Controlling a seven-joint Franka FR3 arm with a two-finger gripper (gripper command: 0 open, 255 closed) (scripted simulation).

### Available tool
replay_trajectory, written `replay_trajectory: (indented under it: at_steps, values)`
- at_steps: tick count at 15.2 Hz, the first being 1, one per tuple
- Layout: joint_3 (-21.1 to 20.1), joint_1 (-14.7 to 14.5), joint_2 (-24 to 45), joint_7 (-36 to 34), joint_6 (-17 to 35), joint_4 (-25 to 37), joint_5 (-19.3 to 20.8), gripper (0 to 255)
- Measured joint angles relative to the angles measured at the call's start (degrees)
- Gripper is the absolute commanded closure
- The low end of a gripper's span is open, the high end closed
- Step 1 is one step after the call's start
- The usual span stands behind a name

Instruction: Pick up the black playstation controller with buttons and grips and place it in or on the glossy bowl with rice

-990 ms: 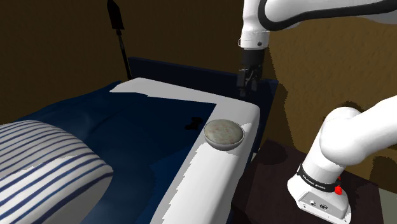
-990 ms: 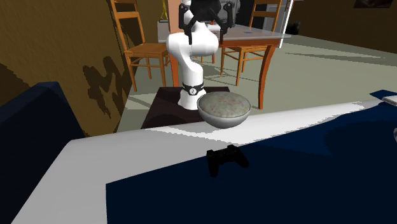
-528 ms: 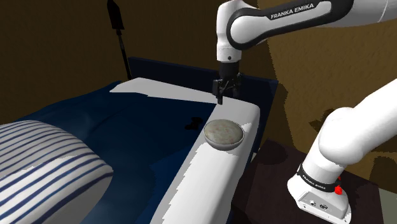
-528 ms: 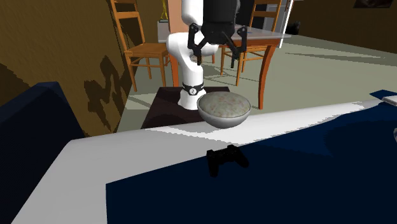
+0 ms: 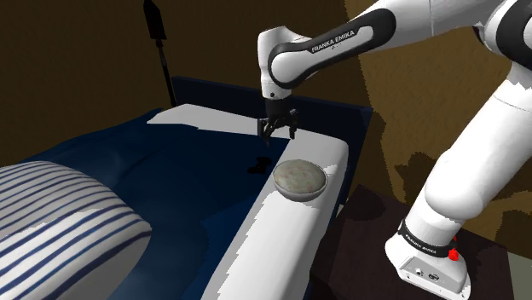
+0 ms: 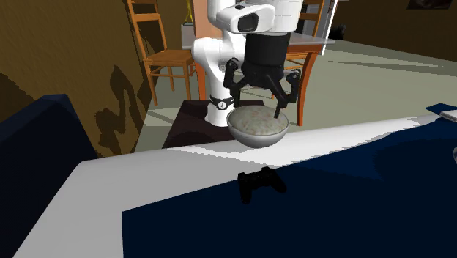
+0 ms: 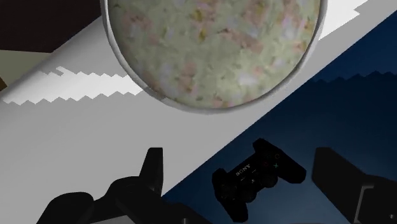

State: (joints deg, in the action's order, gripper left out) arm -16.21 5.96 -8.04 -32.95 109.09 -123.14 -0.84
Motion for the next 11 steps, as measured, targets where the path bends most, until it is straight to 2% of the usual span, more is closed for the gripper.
replay_trajectory:
  at_steps: [5, 8, 11]
  values:
    - [-0.56, 0.43, 11.85, -9.45, 2.46, 8.06, 5.04, 0]
    - [0.11, 0.03, 19.27, -14.58, 2.20, 14.80, 8.12, 0]
    - [0.71, -0.32, 22.95, -17.12, 3.39, 16.82, 9.59, 0]
